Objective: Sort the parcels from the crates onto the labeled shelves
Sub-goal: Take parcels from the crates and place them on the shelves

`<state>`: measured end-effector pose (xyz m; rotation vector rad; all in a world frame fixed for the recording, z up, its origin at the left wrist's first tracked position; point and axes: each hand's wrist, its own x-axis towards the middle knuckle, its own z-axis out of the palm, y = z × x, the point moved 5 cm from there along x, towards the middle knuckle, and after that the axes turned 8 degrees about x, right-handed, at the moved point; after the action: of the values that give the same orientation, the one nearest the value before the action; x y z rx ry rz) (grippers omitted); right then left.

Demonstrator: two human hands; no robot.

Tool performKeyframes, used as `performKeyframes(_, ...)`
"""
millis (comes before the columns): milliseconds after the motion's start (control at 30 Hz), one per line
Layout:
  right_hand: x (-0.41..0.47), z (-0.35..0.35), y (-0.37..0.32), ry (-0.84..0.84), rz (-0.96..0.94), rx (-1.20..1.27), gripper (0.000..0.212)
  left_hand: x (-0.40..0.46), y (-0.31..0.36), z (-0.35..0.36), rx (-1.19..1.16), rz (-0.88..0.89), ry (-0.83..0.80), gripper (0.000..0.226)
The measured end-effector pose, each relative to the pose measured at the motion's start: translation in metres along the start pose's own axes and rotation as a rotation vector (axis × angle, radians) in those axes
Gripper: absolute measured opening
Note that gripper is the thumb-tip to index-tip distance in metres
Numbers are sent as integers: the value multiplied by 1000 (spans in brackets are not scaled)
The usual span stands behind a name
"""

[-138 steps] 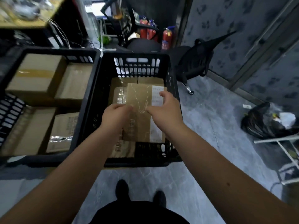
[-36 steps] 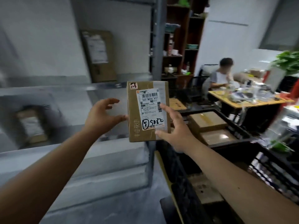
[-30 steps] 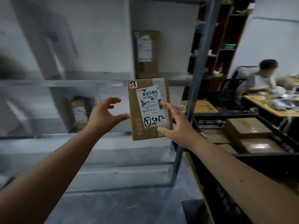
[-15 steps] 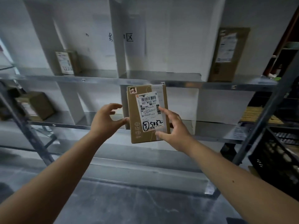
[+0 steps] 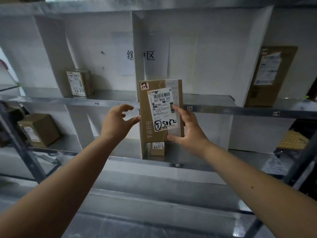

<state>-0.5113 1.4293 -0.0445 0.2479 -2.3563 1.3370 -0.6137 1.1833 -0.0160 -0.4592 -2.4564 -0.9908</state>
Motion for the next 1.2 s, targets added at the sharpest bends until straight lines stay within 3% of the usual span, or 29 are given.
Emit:
performKeyframes(267,110,-24,6,86,-131,-100,99,118,14,10,33,91,100,59)
performKeyframes(433,153,-26,27,146,-179,-233,101,165,2,39,6,83,203,91)
performKeyframes(567,172,-19,50,176,-146,-301,102,183,-3,63,-48,60,216,104)
performKeyframes(900,206,5,73,167,-102,-319,114,215,-12,89,-52,69,172,122)
performKeyframes(1200,228,19,82,147,-31,-267,118,217,-18,92,-27,64,72,122)
